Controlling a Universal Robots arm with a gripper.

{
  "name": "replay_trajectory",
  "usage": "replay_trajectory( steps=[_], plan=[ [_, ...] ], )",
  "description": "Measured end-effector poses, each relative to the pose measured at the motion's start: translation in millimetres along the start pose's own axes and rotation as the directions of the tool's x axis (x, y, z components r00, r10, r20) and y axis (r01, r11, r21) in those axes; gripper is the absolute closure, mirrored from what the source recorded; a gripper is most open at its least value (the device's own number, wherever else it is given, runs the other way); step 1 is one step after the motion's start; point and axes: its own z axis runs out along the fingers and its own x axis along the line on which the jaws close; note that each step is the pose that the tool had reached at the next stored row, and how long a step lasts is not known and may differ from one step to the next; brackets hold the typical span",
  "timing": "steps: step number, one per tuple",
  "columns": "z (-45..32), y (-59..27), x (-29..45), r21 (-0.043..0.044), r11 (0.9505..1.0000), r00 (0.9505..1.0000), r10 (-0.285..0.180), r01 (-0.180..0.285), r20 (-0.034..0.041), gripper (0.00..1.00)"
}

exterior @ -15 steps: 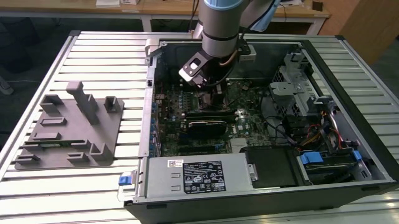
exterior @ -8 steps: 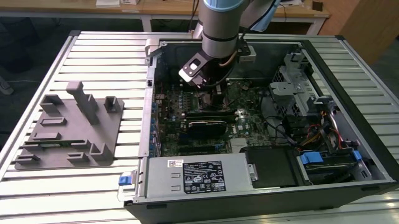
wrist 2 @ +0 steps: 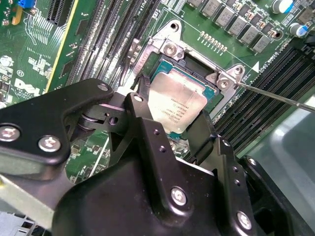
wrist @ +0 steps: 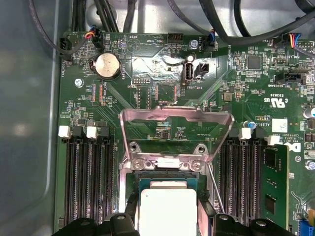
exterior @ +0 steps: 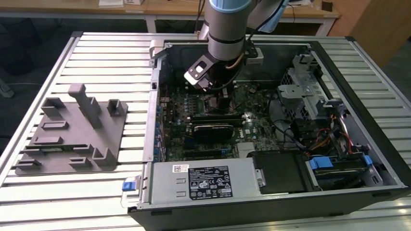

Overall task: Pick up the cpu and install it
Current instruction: 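Place the cpu into insertion slot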

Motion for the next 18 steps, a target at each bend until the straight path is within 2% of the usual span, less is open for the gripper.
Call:
replay_trajectory(
  steps=[18],
  plan=[
    [1.0,0.8,0.0,0.0001,1.0,1.0,0.007,-0.007,0.0002,0.45]
  ],
)
